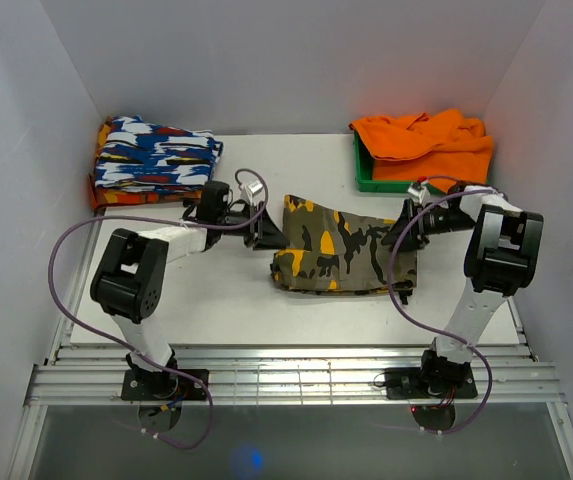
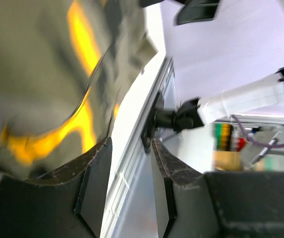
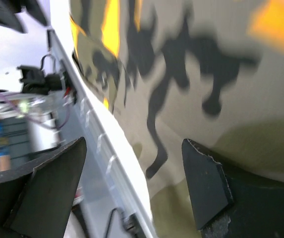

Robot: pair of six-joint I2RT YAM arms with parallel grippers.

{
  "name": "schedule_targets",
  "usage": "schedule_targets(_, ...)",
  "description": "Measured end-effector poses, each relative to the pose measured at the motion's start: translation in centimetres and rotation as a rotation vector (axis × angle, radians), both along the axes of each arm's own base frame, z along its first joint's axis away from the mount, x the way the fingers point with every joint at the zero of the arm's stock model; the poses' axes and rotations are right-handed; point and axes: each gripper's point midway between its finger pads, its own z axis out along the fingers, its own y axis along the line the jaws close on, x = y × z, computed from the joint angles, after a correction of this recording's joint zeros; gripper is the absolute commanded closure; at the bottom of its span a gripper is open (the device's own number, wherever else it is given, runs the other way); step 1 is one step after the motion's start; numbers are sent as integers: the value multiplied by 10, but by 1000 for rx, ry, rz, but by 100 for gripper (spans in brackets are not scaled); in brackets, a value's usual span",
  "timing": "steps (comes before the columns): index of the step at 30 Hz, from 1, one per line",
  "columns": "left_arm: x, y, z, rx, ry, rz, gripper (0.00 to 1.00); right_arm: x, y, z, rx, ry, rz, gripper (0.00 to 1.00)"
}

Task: Fold and stack the trousers
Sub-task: Fold the trousers, then neatly place the folded trousers to the corner

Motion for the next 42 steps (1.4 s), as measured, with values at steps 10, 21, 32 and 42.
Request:
schedule_targets(10, 97, -37, 51, -65, -261, 55, 53, 61, 11, 26, -38, -210, -22, 25)
schedule_targets(21, 132, -45, -65, 11, -37, 123, 53, 97, 15, -40, -88, -102, -72, 28)
schedule_targets(32, 151, 16, 6, 97, -272, 237, 5, 114, 15, 31, -225, -318, -162, 8)
schedule_targets(42, 60, 56, 84, 176, -371, 395, 2, 40, -43, 104, -458, -496, -573, 10)
